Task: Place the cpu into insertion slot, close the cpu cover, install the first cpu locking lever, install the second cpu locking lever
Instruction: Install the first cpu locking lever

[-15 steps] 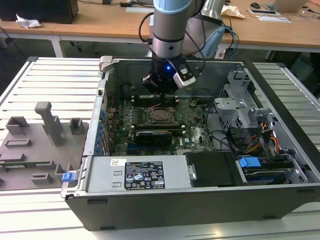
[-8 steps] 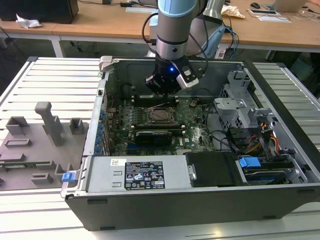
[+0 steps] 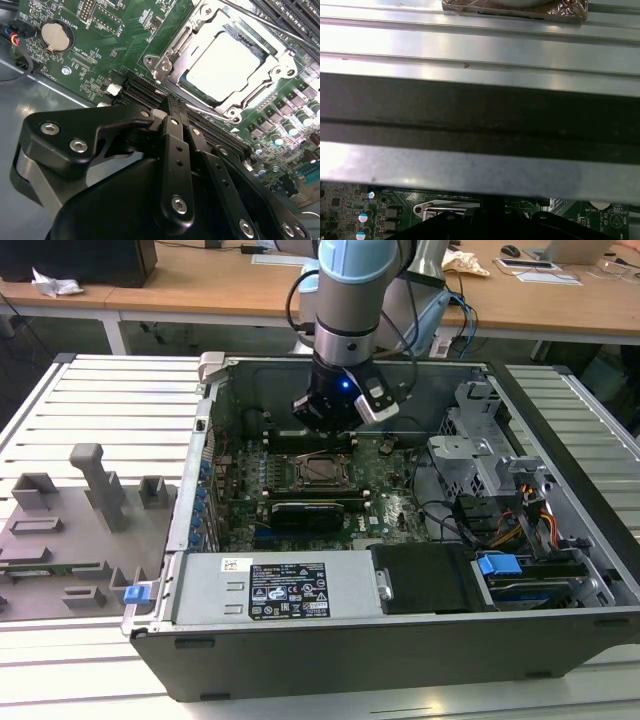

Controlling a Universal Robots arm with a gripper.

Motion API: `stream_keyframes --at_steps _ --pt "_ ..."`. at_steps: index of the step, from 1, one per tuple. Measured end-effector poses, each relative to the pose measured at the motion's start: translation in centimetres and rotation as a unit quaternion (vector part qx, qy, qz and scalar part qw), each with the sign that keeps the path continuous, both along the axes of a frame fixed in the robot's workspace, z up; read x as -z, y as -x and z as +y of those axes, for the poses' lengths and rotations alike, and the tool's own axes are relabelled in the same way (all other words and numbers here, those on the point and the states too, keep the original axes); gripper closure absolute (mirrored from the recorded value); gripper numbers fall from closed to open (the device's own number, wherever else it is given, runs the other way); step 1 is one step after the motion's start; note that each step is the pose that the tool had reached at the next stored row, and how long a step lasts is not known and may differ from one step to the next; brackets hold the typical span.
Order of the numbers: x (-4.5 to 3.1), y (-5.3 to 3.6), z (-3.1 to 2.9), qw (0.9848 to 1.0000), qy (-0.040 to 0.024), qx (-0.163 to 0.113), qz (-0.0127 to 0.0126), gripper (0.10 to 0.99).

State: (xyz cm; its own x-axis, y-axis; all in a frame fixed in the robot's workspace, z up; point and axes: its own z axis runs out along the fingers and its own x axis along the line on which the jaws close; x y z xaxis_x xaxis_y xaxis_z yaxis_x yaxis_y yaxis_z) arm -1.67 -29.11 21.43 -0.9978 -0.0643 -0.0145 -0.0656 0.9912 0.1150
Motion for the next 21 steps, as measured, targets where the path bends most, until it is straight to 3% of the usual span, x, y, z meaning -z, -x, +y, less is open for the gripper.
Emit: stream_keyframes --at_steps 10,16,21 --pt "0.84 -0.12 -0.01 1.0 -0.0004 0.0 0.0 0.98" --pt "0.85 -0.18 0.0 1.0 -0.0008 0.0 0.0 0.98" --pt "1.03 -0.18 -0.01 1.0 0.0027 0.0 0.0001 0.98"
